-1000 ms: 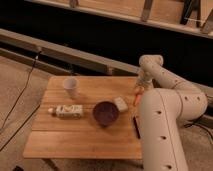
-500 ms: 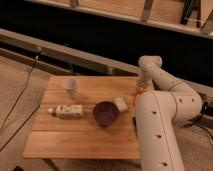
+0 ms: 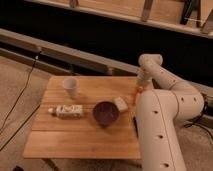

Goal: Place the pepper on the white sponge

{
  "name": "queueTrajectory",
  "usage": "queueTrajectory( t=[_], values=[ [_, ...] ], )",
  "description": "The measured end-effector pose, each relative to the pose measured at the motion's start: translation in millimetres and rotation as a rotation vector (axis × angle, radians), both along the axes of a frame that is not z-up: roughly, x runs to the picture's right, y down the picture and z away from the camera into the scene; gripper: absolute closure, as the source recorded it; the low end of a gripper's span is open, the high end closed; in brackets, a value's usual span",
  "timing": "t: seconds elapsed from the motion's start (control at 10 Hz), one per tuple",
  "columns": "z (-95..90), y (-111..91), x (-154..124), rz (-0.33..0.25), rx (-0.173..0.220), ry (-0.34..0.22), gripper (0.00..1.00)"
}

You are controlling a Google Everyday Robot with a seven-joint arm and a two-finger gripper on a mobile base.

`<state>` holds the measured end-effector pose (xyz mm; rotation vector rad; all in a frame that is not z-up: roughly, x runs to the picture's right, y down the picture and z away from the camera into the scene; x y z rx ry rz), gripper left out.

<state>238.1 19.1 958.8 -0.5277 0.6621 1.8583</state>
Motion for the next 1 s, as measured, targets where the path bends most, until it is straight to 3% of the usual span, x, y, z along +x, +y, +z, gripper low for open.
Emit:
queueTrajectory(
  t=[0.4, 0.7, 1.0],
  values=[
    [-45.8, -8, -49, -0.124, -0.013, -0.075, 1.00],
    [-52.4, -8, -92, -0.201, -0.019, -0.127, 1.00],
    [-43.8, -1, -114, -0.237, -0.023, -0.149, 1.00]
  ],
)
